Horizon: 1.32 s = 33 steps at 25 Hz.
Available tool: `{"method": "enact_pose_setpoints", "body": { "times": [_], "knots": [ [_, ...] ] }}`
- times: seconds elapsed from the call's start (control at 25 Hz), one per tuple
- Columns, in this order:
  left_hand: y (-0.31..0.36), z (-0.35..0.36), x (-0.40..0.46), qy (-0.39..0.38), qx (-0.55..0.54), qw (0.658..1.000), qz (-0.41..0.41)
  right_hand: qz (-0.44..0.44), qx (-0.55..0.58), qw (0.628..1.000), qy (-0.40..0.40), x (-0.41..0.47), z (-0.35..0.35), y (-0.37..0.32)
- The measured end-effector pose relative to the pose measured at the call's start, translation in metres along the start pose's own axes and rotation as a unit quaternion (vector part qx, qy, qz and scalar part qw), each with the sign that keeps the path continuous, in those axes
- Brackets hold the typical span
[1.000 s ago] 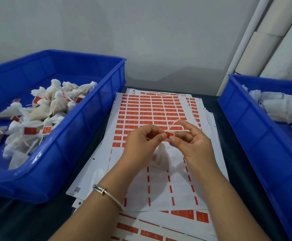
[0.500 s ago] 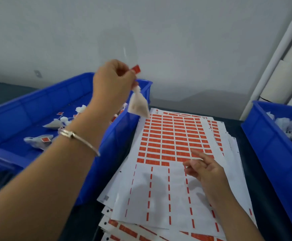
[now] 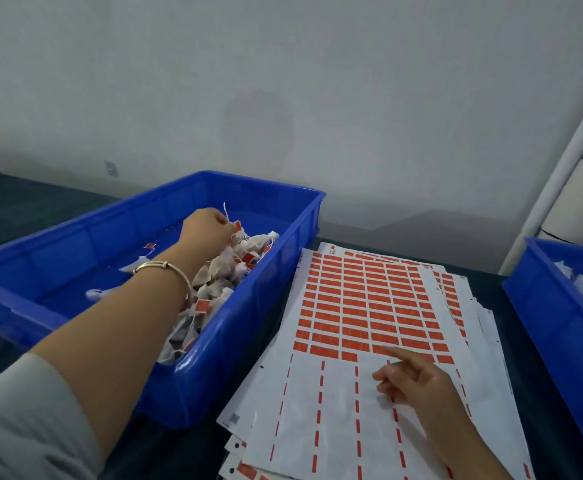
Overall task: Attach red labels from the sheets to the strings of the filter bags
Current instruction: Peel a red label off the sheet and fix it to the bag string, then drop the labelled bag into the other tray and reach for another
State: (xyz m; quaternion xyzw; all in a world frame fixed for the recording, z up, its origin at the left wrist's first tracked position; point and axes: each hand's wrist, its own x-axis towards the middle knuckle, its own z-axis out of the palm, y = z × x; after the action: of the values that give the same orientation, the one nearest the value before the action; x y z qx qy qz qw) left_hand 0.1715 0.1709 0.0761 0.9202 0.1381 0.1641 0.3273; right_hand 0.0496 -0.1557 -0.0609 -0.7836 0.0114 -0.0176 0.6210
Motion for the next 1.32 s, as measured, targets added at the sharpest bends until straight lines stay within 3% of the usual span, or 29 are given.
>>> {"method": "enact_pose_setpoints", "body": {
  "times": [0.12,0.24,0.32,0.48,0.64,0.76,0.84,0.96,1.16,1.32],
  "knots": [
    [0.002,0.002,-0.007,-0.016,0.029,0.999,0.034,0.011,-0.006,1.0,0.001,-0.001,0.001,-0.004],
    [0.028,-0.006,-0.025,0.027,0.0,0.995,0.096,0.026,-0.008,1.0,0.009,-0.005,0.003,-0.01],
    [0.053,-0.006,-0.046,0.012,-0.032,0.989,0.142,0.036,-0.013,0.999,0.027,-0.007,0.003,-0.019],
    [0.099,0.041,-0.109,-0.122,-0.049,0.966,0.221,0.01,-0.058,0.993,0.107,-0.012,-0.009,-0.053],
    [0.117,0.131,-0.174,-0.244,-0.069,0.946,0.204,-0.039,-0.037,0.979,0.194,-0.004,-0.059,-0.109],
    [0.117,0.185,-0.206,-0.302,-0.05,0.932,0.192,-0.092,-0.118,0.942,0.301,0.031,-0.13,-0.146],
    [0.115,0.209,-0.221,-0.308,-0.013,0.925,0.221,-0.054,-0.15,0.928,0.336,0.054,-0.183,-0.151],
    [0.111,0.232,-0.236,-0.254,0.103,0.914,0.3,0.05,-0.187,0.917,0.35,0.067,-0.256,-0.121],
    [0.115,0.249,-0.244,-0.236,0.211,0.891,0.324,0.197,-0.325,0.872,0.309,0.08,-0.31,-0.045],
    [0.119,0.257,-0.236,-0.248,0.258,0.878,0.317,0.185,-0.344,0.883,0.259,0.105,-0.325,0.004]
  ]
}}
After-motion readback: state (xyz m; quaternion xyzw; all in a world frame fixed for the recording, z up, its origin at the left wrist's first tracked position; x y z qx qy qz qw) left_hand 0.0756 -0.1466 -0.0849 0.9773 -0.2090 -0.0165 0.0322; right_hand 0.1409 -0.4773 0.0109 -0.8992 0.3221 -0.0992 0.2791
